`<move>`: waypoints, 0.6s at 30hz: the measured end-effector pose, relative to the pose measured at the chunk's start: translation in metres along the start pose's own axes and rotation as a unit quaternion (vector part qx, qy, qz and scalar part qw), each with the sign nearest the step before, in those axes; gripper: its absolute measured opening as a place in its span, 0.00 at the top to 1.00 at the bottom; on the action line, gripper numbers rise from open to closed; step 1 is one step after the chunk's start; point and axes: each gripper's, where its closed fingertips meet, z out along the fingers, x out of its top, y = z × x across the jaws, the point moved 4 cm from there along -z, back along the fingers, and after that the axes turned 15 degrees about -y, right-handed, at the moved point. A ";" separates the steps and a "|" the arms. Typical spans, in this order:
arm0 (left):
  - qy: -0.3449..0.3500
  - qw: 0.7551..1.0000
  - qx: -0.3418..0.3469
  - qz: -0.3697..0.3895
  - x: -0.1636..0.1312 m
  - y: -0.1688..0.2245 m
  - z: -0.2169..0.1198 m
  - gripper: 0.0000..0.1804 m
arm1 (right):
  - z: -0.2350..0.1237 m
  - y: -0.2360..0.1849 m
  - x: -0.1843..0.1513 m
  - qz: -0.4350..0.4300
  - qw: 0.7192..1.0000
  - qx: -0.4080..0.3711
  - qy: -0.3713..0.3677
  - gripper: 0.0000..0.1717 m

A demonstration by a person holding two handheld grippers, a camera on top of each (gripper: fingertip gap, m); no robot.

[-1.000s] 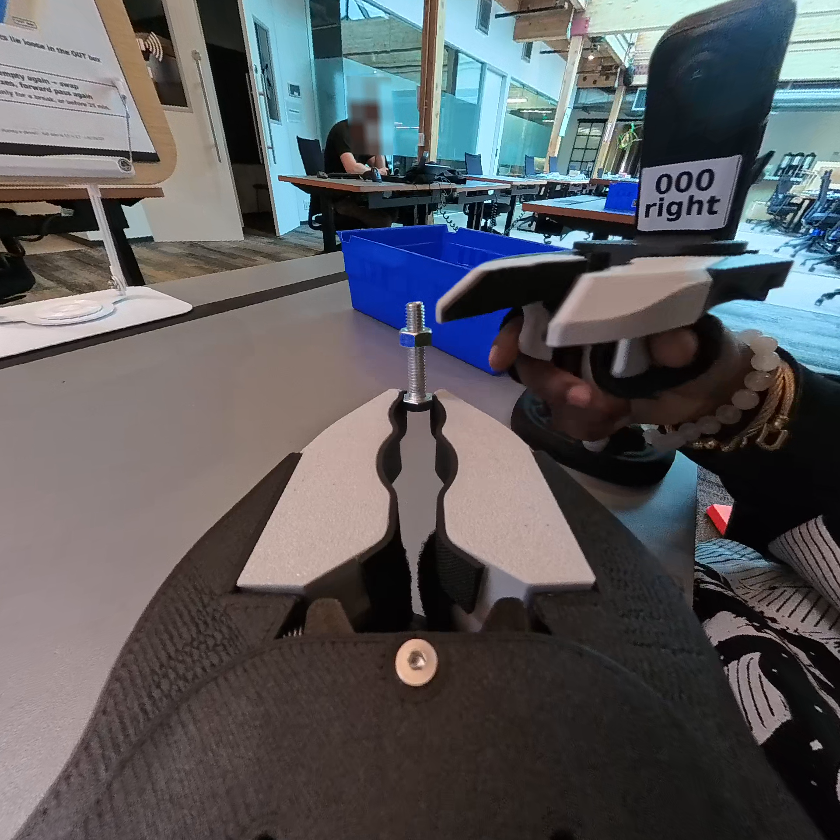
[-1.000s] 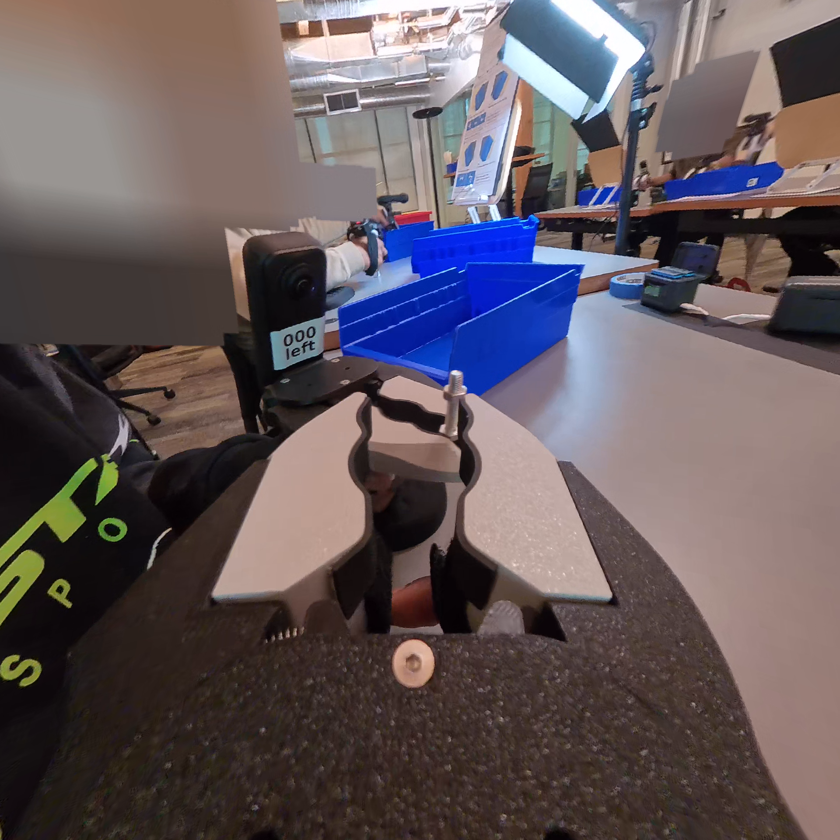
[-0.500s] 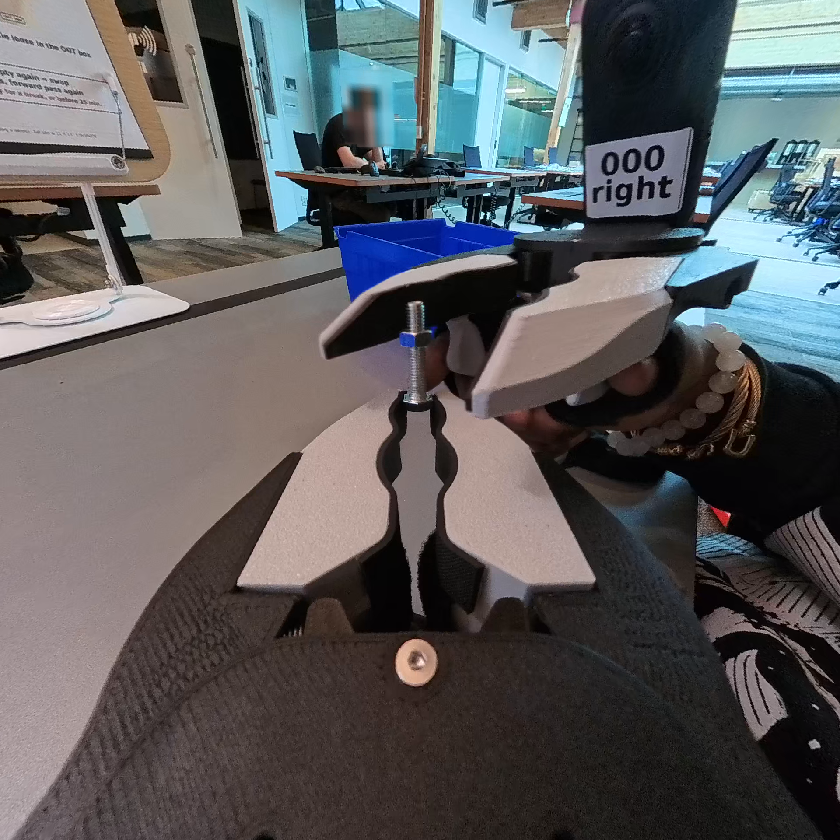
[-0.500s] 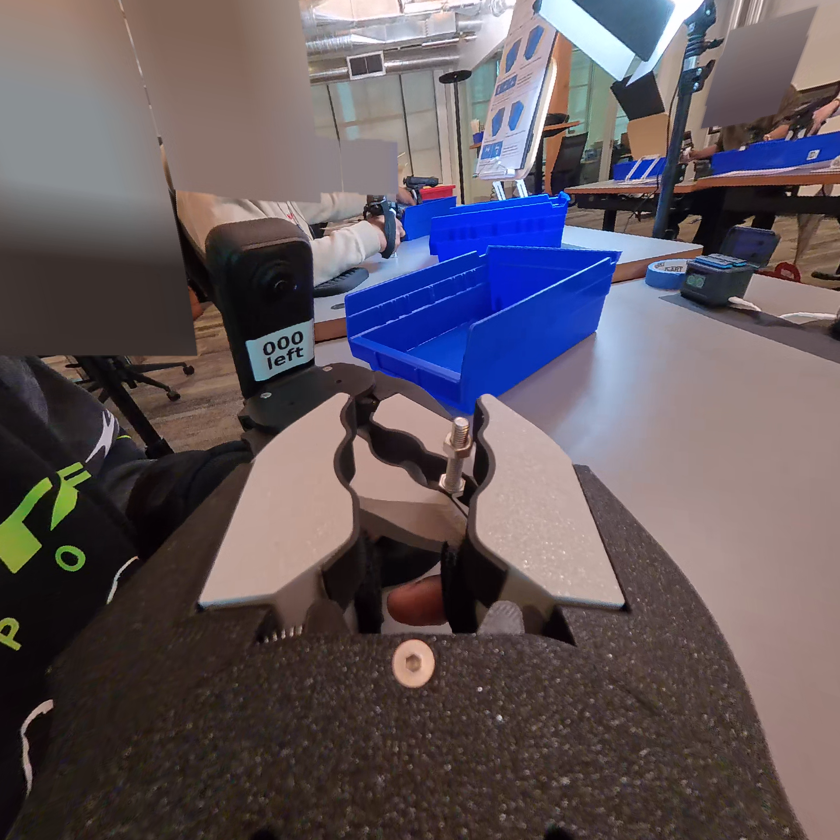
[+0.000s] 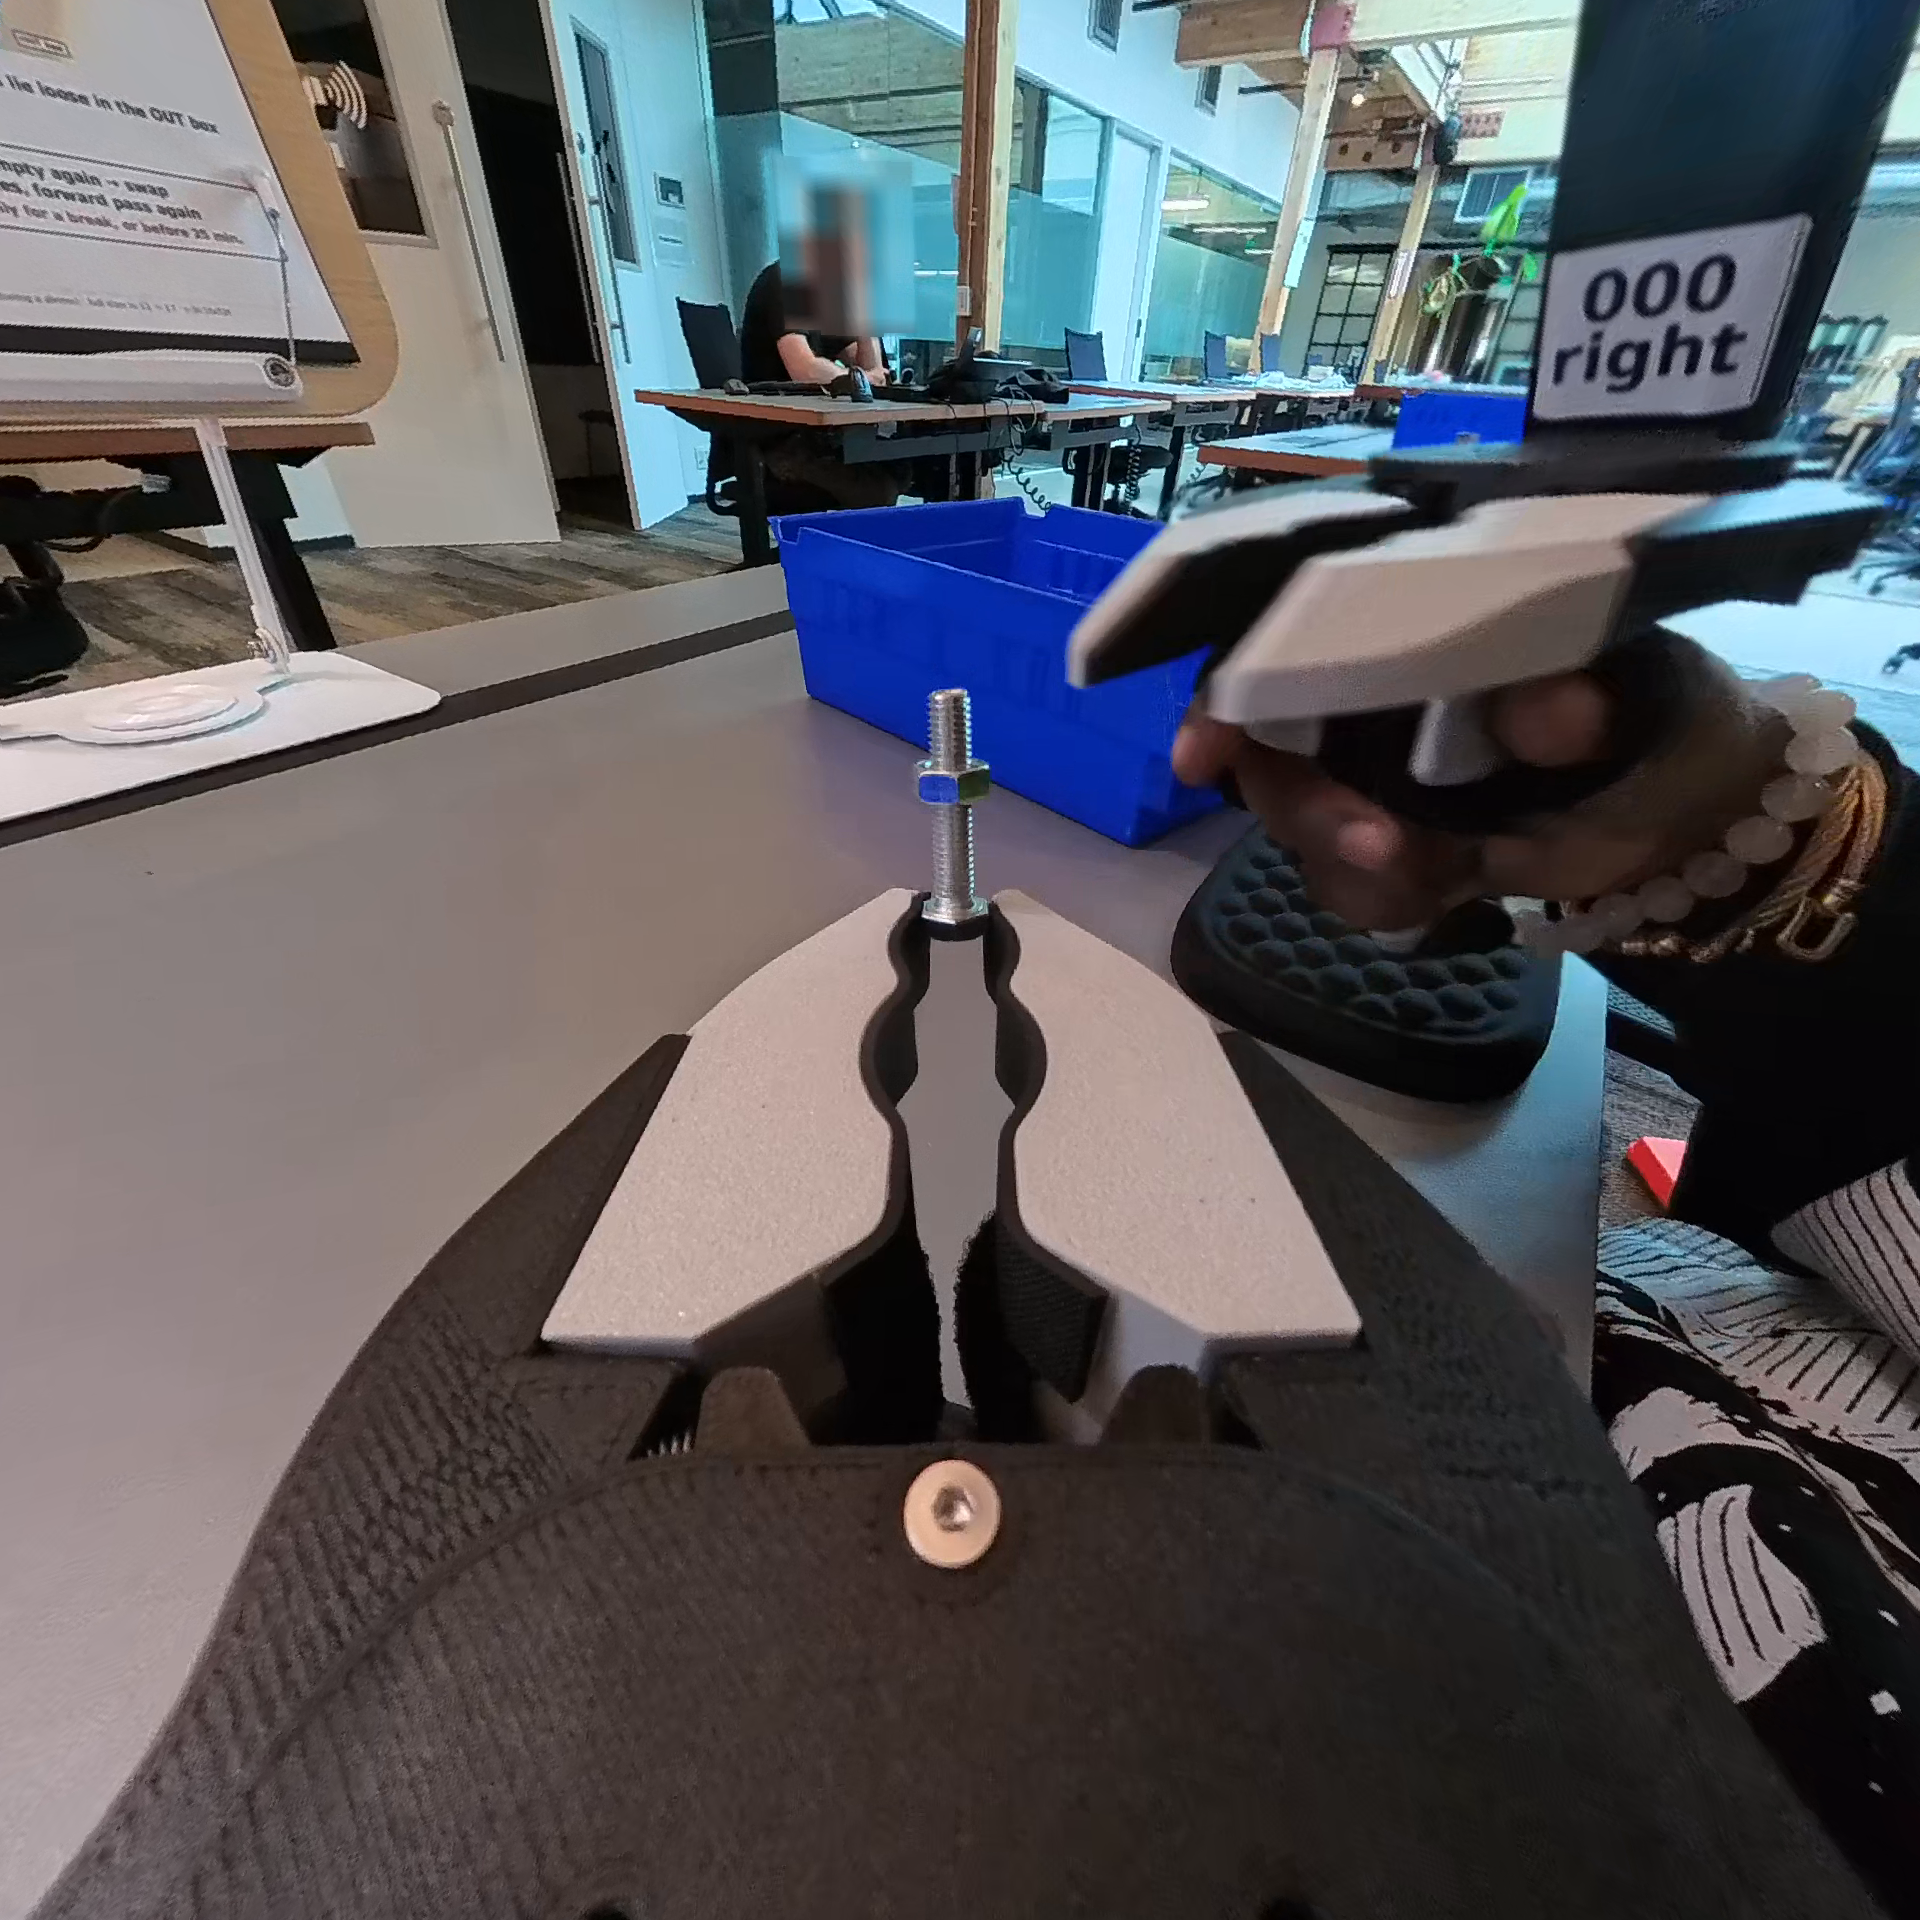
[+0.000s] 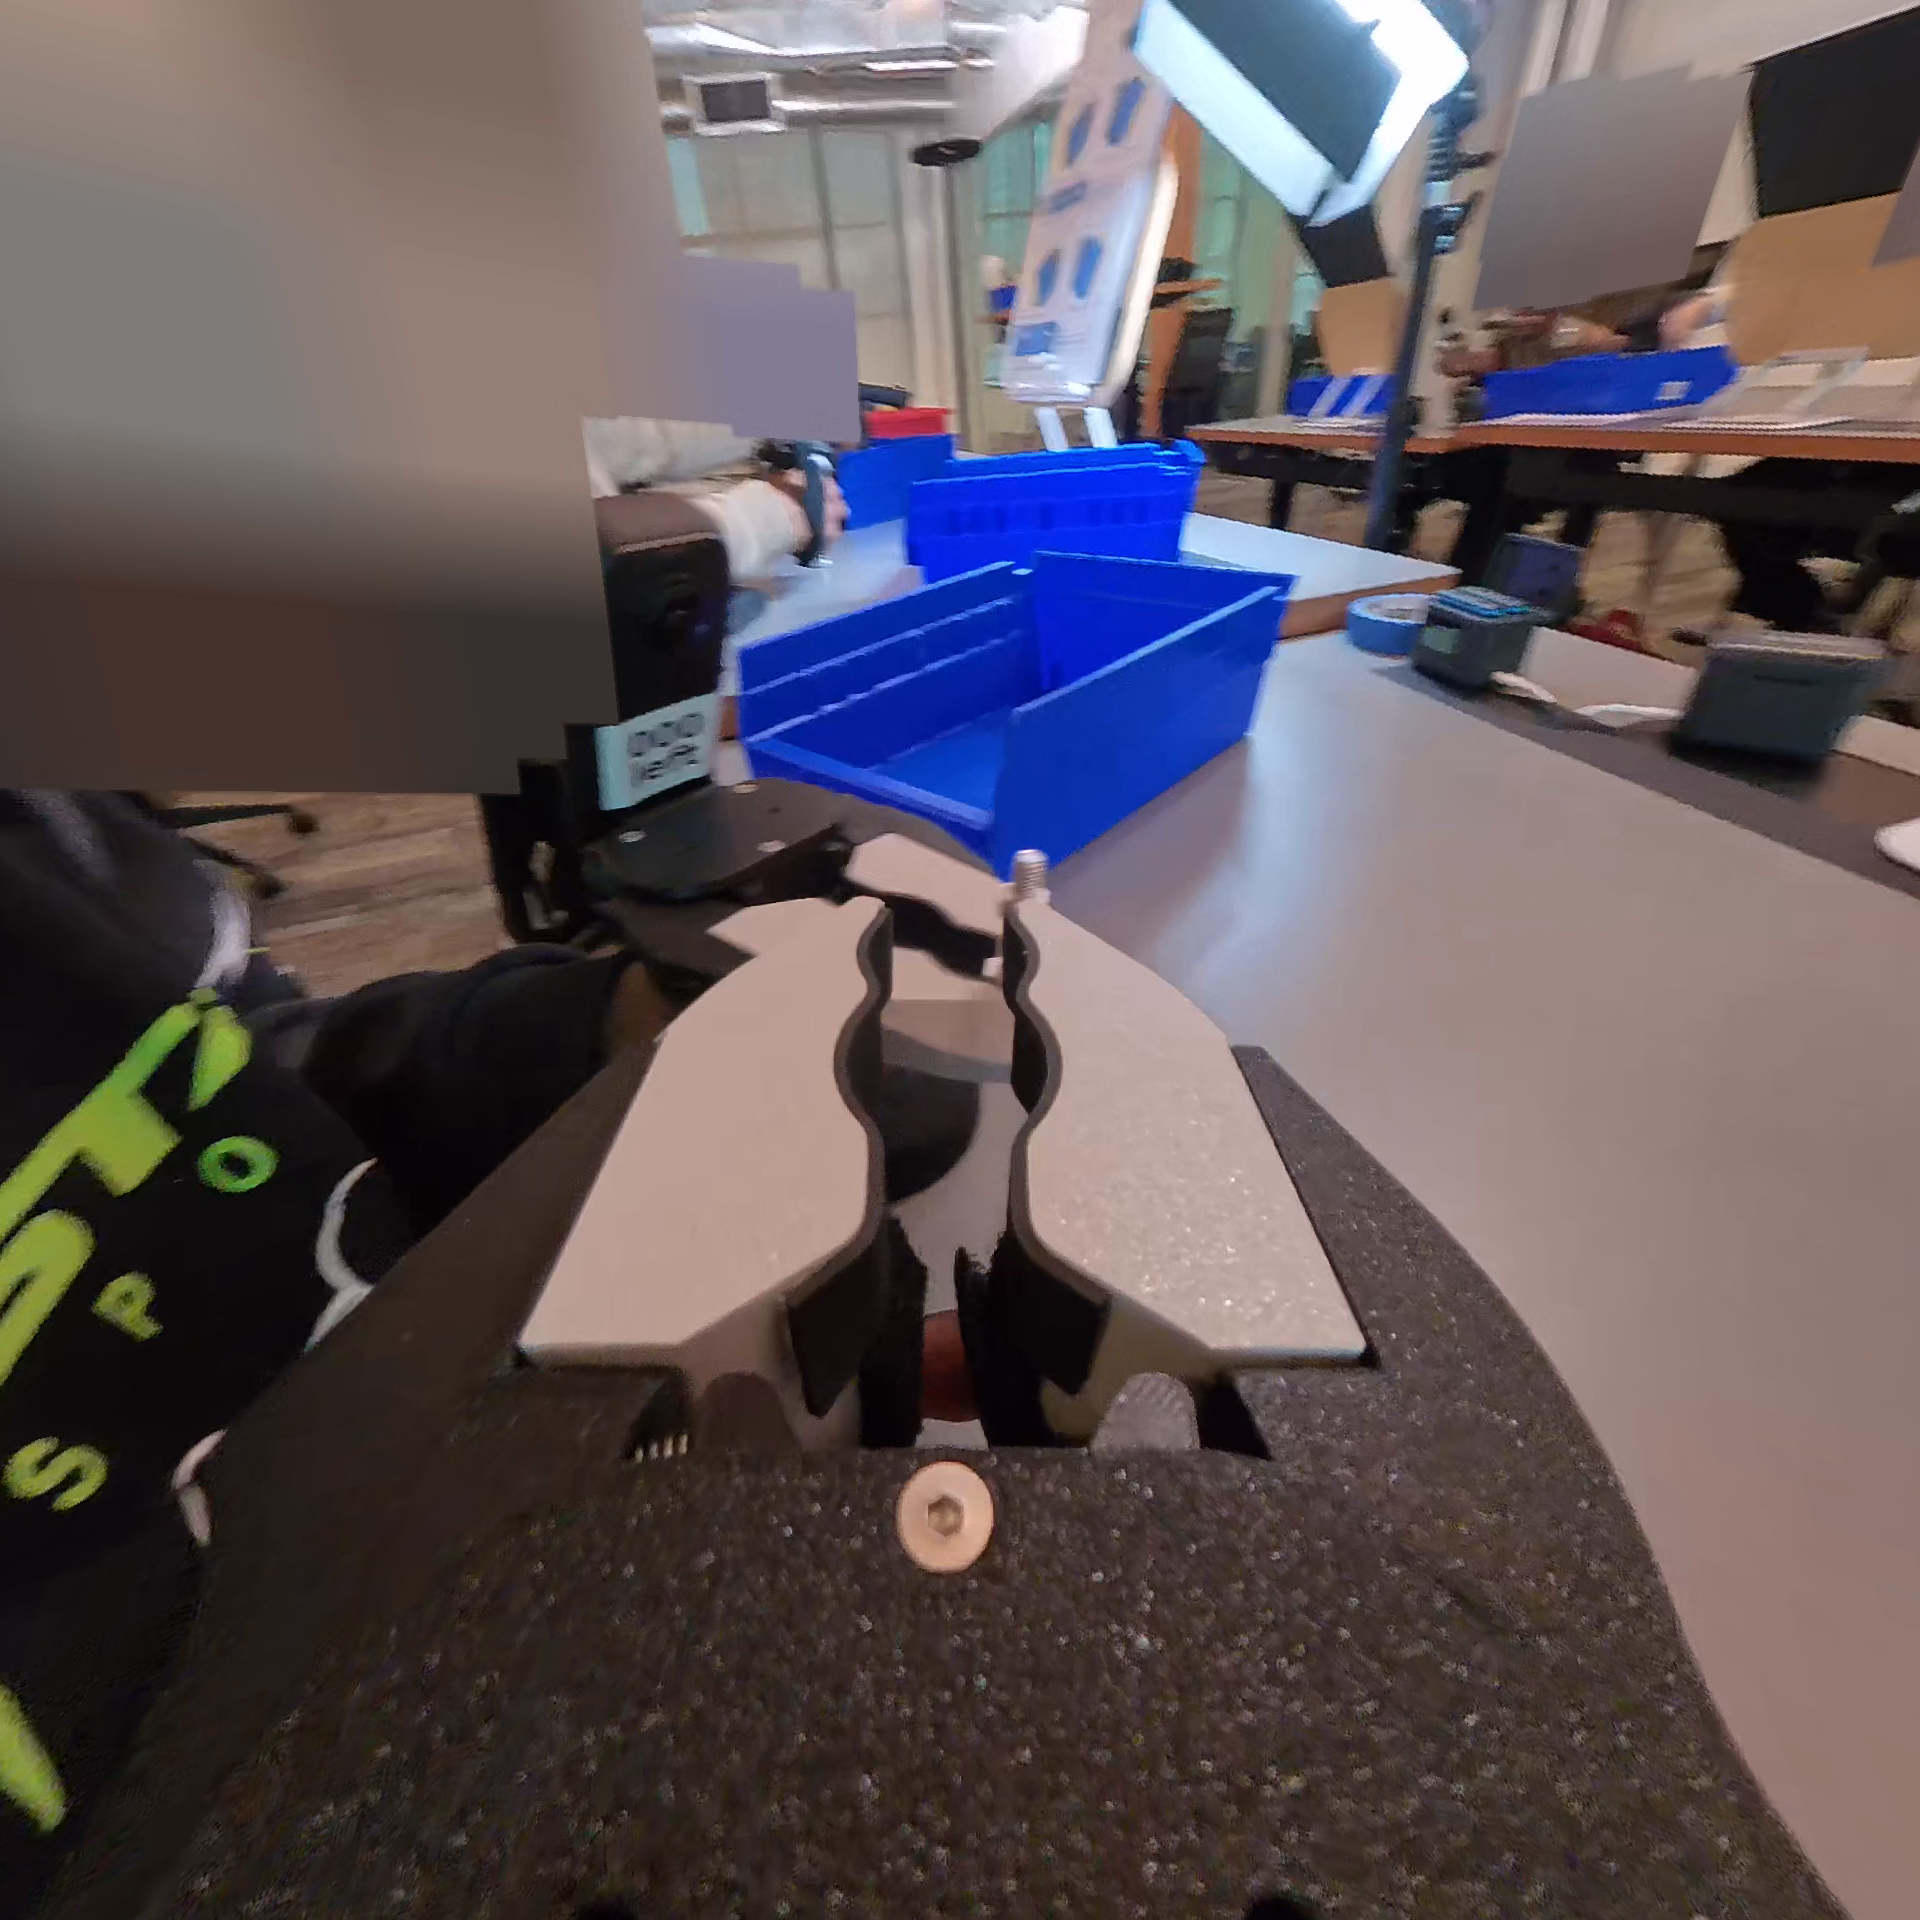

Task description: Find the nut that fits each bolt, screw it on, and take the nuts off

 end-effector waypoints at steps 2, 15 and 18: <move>0.000 1.000 0.000 0.003 0.000 0.001 0.000 0.95 | 0.004 0.009 0.004 0.007 1.000 -0.022 -0.010 0.89; 0.005 1.000 -0.005 0.016 0.001 0.004 -0.001 0.87 | 0.013 0.014 0.009 -0.008 0.999 -0.023 -0.034 0.97; 0.006 1.000 -0.011 0.007 0.001 0.003 -0.001 0.78 | -0.016 0.032 0.017 -0.013 0.996 -0.086 -0.022 0.97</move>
